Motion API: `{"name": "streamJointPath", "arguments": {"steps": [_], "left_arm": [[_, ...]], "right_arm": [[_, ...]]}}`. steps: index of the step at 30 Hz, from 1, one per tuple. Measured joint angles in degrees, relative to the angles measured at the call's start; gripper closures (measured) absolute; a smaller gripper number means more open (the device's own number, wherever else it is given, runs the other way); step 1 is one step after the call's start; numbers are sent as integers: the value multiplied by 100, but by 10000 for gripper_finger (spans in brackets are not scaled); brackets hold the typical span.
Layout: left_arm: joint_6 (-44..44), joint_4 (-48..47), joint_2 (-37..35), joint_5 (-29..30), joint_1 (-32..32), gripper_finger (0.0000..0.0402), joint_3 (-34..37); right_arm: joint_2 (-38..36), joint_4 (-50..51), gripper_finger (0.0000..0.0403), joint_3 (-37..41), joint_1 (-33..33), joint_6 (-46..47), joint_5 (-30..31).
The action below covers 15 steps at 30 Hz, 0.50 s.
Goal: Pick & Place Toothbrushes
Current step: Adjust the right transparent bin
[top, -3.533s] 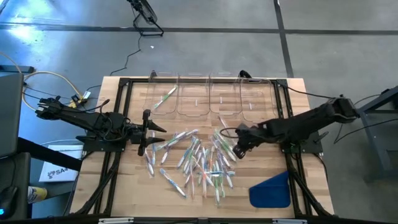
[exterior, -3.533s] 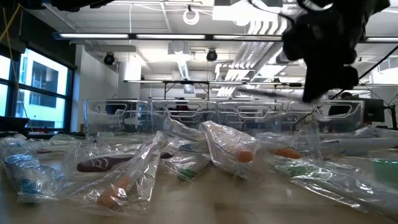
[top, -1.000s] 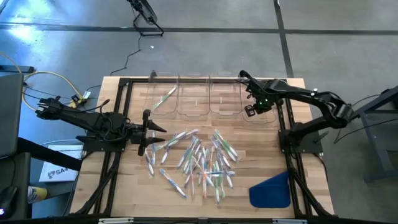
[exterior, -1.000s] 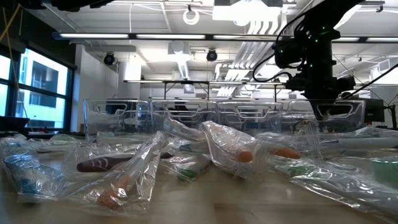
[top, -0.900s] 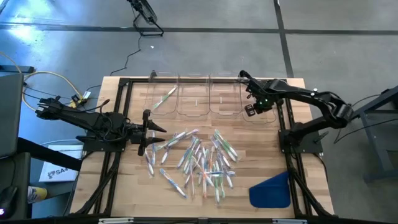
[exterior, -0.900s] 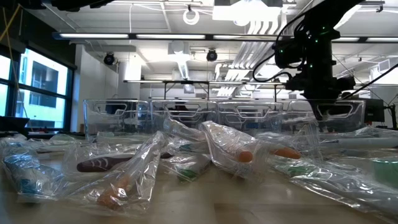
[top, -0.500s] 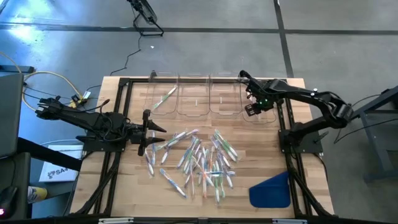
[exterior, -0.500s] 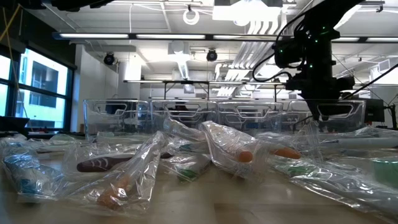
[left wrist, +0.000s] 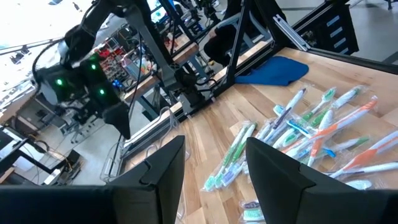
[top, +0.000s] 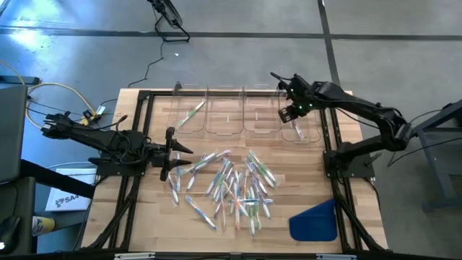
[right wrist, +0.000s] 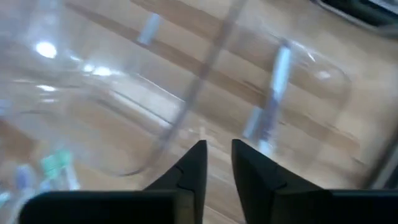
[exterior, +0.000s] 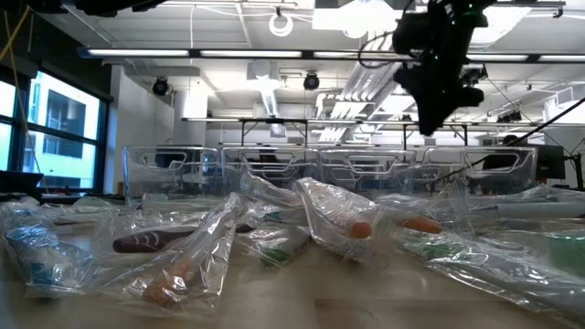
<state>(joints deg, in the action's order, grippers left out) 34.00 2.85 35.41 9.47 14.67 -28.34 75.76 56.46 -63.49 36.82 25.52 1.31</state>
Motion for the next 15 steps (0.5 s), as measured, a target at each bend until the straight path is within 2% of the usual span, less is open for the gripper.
{"name": "streamJointPath", "arguments": {"steps": [5, 15], "left_arm": [[0, -47, 1, 1, 0, 236, 0], [0, -142, 1, 0, -1, 236, 0]], "right_arm": [[-461, -150, 395, -36, -298, -175, 6], [-1686, -170, 400, -34, -1311, 344, 23]]}}
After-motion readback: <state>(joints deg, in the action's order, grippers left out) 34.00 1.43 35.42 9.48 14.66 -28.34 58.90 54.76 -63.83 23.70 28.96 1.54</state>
